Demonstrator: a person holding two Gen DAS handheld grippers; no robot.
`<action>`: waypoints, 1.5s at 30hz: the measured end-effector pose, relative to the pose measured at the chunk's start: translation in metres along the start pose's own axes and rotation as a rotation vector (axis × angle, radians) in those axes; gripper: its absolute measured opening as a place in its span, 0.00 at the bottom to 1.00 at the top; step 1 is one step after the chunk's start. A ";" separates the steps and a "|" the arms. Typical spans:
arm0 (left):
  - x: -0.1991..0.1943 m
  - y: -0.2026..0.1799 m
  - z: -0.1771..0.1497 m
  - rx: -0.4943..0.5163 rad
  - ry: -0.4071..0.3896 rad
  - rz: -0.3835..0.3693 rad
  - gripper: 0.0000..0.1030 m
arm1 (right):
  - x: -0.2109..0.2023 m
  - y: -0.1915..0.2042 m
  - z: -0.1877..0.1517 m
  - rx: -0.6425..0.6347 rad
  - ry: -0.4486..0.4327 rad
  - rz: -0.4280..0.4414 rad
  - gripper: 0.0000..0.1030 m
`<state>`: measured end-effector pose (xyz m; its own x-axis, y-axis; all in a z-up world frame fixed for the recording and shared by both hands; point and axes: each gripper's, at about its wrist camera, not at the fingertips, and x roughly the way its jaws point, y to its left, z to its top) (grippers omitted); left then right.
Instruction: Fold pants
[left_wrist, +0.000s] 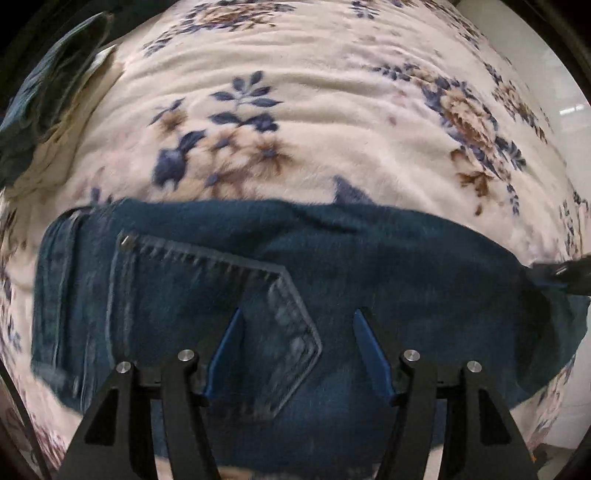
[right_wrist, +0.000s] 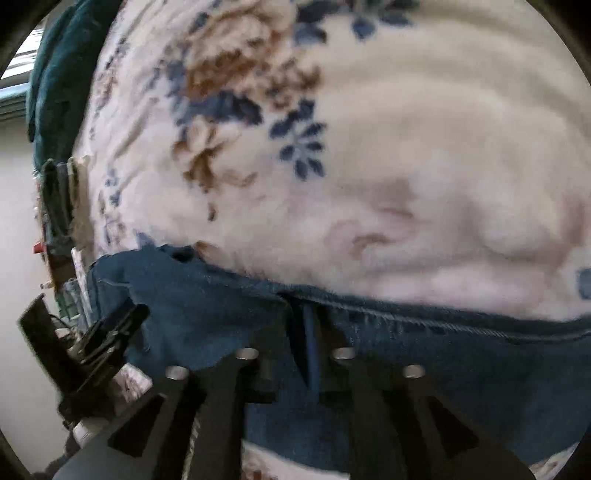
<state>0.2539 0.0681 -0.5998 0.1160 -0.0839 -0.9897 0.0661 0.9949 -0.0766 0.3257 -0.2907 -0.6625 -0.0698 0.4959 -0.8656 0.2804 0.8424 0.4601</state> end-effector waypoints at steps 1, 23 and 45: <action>-0.007 0.004 -0.006 -0.027 0.000 -0.010 0.58 | -0.023 -0.004 -0.010 -0.003 -0.066 -0.011 0.54; -0.003 -0.055 -0.036 -0.103 -0.059 0.062 0.58 | 0.018 -0.006 -0.019 -0.757 0.109 -0.475 0.15; -0.040 -0.038 -0.086 -0.447 -0.041 -0.080 0.58 | -0.180 -0.202 -0.104 0.245 -0.407 -0.133 0.71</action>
<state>0.1617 0.0382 -0.5679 0.1675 -0.1551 -0.9736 -0.3565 0.9112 -0.2065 0.1820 -0.5286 -0.5789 0.2458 0.2232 -0.9433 0.5152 0.7942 0.3222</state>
